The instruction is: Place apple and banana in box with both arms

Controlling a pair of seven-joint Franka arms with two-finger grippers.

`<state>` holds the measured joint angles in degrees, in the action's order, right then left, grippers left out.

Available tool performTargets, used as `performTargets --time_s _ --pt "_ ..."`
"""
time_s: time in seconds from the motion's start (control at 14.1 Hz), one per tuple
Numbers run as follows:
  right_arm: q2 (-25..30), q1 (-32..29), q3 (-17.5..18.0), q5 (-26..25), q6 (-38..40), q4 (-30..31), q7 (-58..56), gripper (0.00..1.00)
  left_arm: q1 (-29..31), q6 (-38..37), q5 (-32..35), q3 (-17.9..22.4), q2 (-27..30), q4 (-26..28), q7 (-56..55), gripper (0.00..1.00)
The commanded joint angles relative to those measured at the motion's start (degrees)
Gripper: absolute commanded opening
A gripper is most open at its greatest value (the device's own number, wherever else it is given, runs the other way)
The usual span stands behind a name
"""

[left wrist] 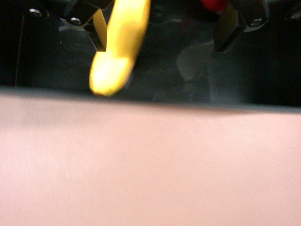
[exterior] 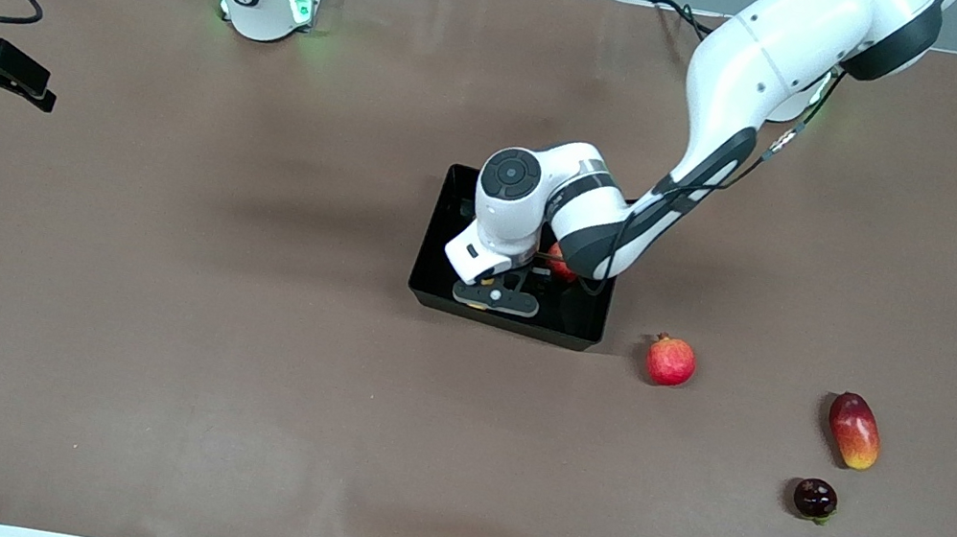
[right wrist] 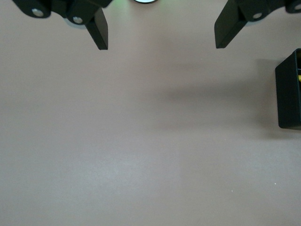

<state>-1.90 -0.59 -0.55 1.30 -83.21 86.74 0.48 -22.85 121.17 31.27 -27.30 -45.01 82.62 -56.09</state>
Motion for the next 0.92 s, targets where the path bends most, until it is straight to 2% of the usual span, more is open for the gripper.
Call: performTargets --time_s 0.0,0.21,0.5,0.85 --pt "0.05 0.23 -0.15 0.20 0.50 -0.17 0.13 1.00 4.89 -5.76 0.29 -1.25 4.82 -1.58 1.68 1.00" --pt "-0.04 0.23 -0.15 0.20 0.50 -0.17 0.13 1.00 12.01 -6.64 -5.07 -1.97 9.31 -1.58 3.18 1.00" --pt "-0.03 0.23 -0.15 0.20 0.50 -0.17 0.22 1.00 19.84 -12.43 -6.40 -1.97 13.71 -1.41 9.51 1.00" --pt "-0.04 0.32 -0.15 0.20 0.50 -0.17 0.22 1.00 24.42 -20.60 -6.40 -2.14 18.10 -1.49 12.91 1.00"
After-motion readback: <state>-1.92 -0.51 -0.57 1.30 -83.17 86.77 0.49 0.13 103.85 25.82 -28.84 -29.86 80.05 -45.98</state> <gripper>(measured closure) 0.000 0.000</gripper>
